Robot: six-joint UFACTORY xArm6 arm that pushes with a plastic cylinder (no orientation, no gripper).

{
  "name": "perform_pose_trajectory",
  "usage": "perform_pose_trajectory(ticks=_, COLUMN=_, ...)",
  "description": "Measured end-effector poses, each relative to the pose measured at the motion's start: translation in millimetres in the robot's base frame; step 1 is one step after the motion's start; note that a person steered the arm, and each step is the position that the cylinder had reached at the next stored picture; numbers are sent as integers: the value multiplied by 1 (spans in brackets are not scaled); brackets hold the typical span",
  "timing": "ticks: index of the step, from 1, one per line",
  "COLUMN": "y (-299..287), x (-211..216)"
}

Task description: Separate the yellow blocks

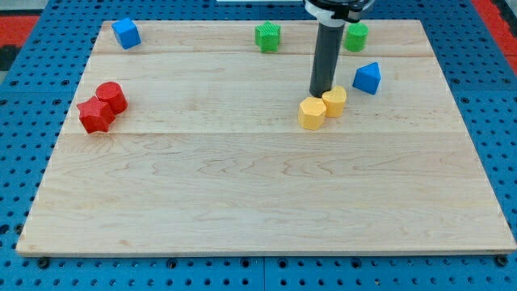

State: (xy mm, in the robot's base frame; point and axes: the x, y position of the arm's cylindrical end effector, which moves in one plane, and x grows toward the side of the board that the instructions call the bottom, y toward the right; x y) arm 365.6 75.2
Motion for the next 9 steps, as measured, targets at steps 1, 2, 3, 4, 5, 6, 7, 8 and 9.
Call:
perform_pose_trajectory(ticks=1, y=-58, x=11)
perform_pose_trajectory(ticks=2, y=-3, x=44)
perform_pose_trajectory(ticks=3, y=47, x=59)
perform_pose_trajectory(ticks=4, y=44, x=68)
perform_pose_trajectory(ticks=5, y=44, x=106)
perform_pose_trajectory(ticks=6, y=76, x=96)
perform_pose_trajectory(ticks=7, y=90, x=75)
perform_pose_trajectory(ticks=8, y=71, x=83)
perform_pose_trajectory(ticks=9, y=44, x=85)
